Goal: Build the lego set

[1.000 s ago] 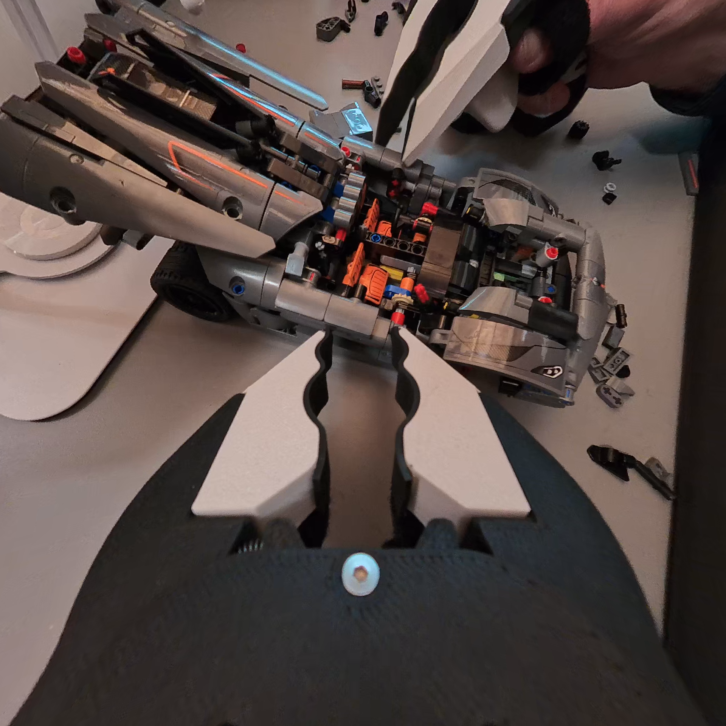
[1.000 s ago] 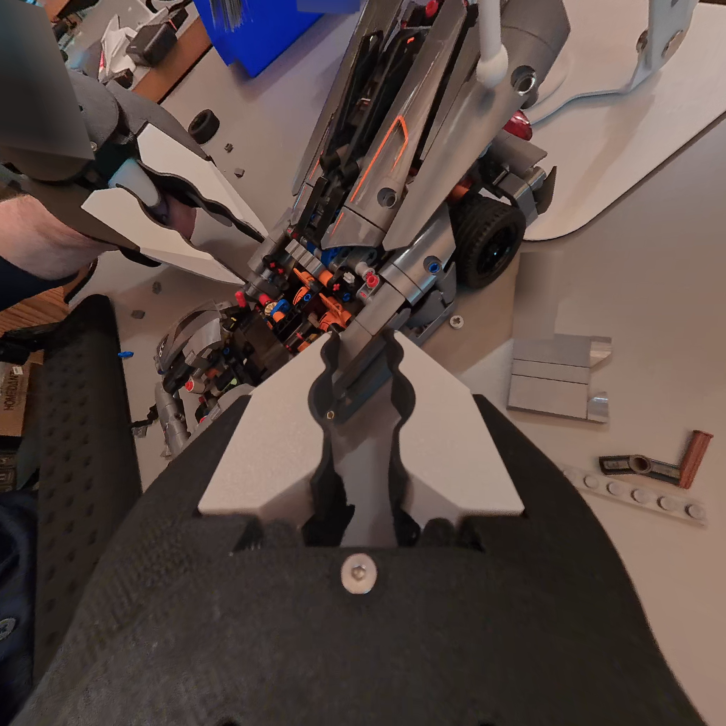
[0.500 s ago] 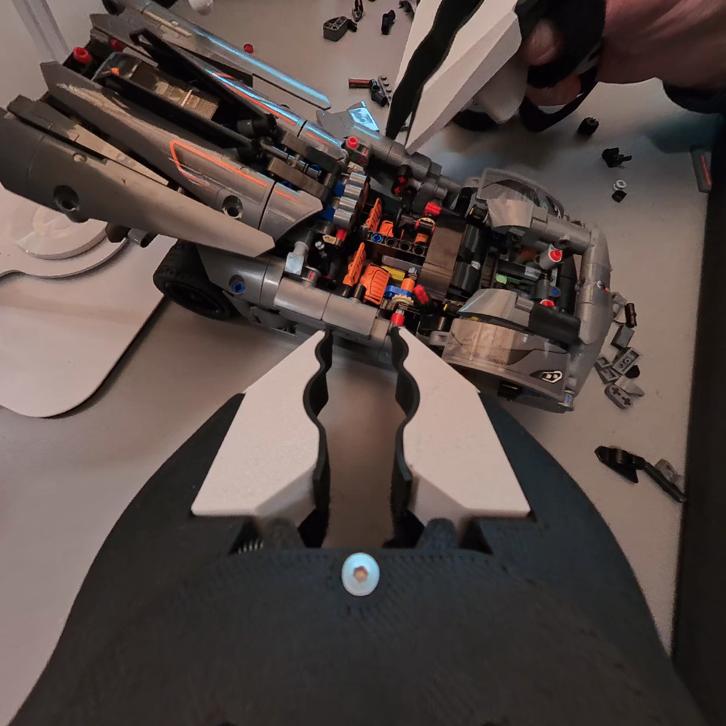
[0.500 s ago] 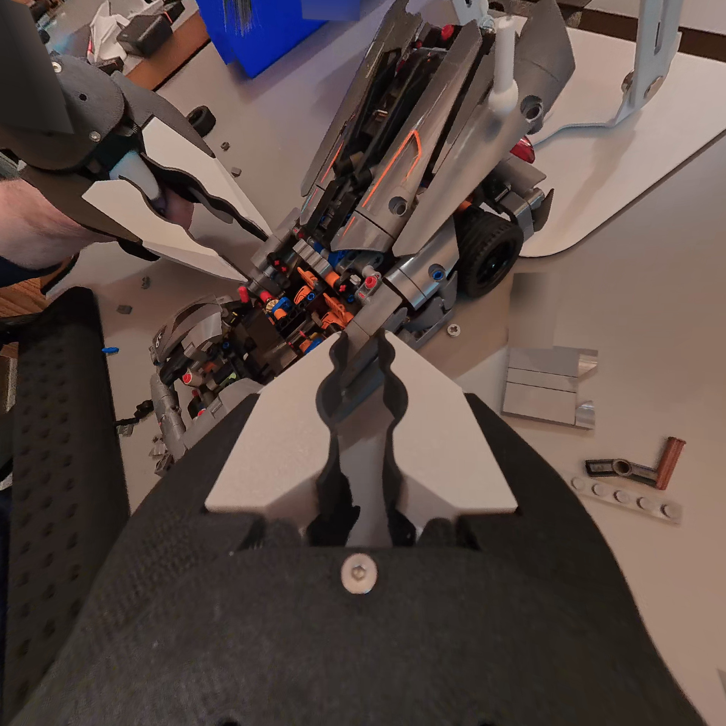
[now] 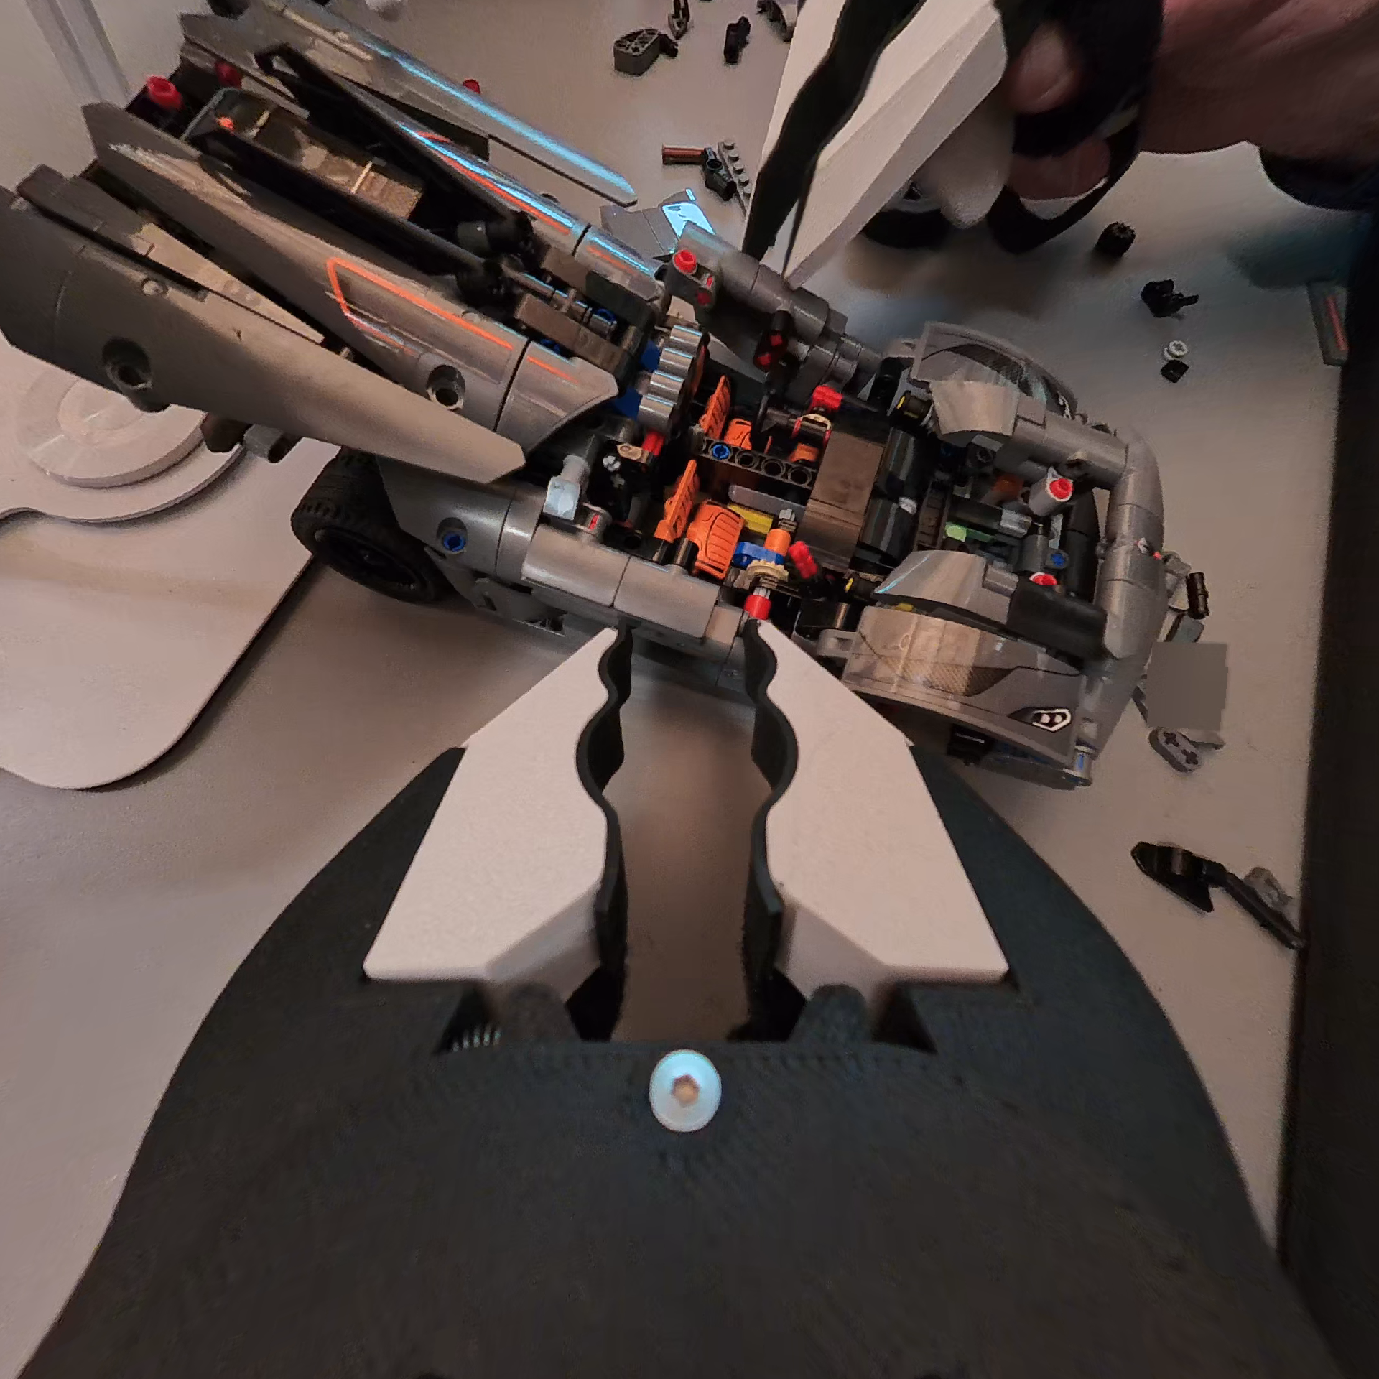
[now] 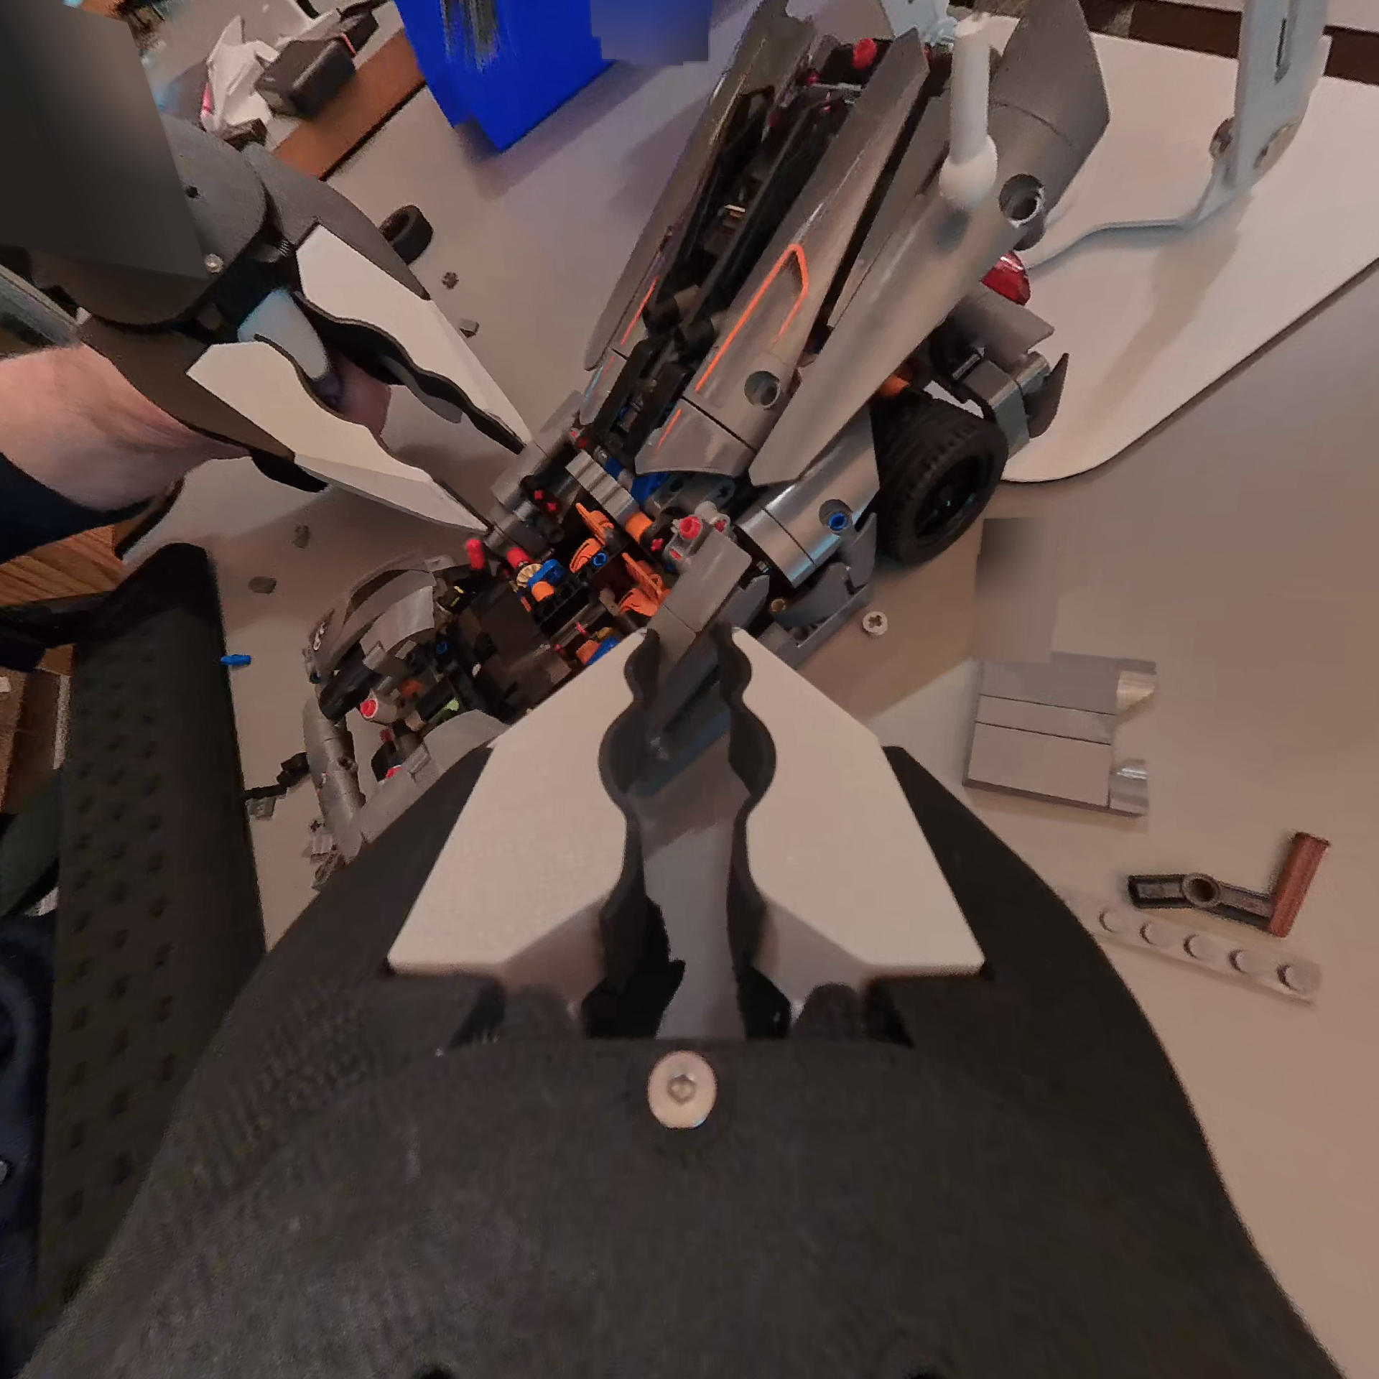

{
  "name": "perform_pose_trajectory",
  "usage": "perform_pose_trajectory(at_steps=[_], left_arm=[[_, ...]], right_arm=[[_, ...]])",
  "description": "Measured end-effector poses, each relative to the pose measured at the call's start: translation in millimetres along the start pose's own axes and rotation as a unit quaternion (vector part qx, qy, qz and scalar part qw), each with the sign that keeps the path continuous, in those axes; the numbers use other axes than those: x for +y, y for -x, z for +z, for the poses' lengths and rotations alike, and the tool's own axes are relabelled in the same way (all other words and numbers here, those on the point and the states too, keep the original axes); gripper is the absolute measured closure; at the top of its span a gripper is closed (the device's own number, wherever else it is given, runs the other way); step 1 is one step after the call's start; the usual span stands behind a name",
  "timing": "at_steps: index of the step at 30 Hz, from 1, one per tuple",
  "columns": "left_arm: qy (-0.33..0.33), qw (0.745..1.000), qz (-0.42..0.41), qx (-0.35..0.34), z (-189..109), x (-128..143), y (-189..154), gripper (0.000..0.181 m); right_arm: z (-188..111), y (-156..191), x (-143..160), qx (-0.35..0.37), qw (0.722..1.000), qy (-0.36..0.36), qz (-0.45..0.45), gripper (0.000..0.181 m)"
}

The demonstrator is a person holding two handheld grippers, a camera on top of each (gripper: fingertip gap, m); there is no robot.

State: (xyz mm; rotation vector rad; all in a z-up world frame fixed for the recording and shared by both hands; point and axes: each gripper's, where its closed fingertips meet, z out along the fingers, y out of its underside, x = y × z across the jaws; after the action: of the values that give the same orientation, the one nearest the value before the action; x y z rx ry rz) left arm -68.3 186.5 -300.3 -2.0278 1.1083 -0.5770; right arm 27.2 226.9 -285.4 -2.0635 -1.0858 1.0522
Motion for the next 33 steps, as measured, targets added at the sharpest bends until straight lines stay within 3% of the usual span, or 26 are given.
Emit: perform_pose_trajectory(at_steps=[10,12,17,33], left_arm=[[0.001,1.0,0.002,-0.002,0.3,0.0,0.5,0.154],[0.001,1.0,0.002,-0.001,0.4,-0.1,0.6,0.154],[0.001,1.0,0.003,-0.002,0.5,-0.3,1.0,0.154],[0.017,0.999,0.045,-0.019,1.4,-1.2,-0.9,0.152]], right_arm=[[0.5,-1.9,-5.5,0.019,1.0,-0.015,-0.007,0.159],[4.0,-7.3,-4.1,0.045,0.999,-0.005,-0.018,0.145],[7.9,-6.5,-2.4,0.031,0.999,-0.001,0.007,0.156],[9.4,-8.7,1.8,0.022,0.999,0.007,0.046,0.155]])
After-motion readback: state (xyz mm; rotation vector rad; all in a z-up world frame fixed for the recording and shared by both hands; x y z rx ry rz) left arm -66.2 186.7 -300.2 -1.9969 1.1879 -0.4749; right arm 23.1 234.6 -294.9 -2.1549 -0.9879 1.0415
